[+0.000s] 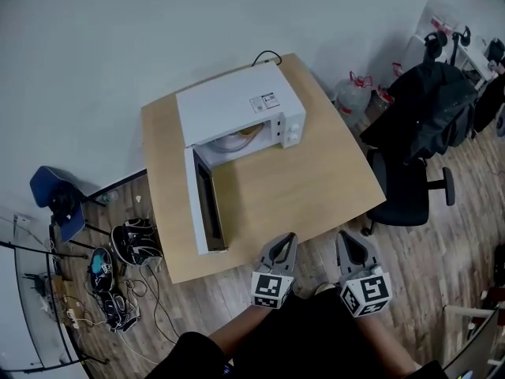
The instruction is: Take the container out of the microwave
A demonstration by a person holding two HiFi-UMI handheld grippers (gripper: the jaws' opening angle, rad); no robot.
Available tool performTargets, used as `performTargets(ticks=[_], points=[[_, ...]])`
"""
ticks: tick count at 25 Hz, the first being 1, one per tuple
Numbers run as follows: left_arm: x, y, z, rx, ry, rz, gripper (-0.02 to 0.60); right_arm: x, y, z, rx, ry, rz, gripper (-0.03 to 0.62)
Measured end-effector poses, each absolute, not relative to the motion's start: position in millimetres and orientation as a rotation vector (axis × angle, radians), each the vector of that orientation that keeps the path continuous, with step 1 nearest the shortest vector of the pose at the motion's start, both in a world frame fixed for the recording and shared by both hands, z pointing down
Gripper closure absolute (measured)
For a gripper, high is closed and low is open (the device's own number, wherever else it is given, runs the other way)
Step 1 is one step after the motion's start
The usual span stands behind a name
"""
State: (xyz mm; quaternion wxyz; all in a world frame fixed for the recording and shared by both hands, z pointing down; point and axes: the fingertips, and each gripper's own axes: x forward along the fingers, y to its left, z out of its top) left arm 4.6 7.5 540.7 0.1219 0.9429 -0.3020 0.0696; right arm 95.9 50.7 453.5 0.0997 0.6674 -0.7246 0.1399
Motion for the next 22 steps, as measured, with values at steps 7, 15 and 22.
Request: performTargets(ticks=[7,15,22], points=[[11.8,-36.3,538.3,2.74,-0.96,0.197,0.566,95.6,15.8,466.8,1.892,-2.19,0.431,0.534],[15.6,-109.4,543.3,2.699,-1.134,0.237,0.566,109.4,-53.2,471.1,1.791,-2.319,0.414,0.534],[21.3,-168.5,554.5,2.612,-1.271,0.274,0.566,119.3,-119.1,479.3,1.681,-2.417,0.439,0.534]])
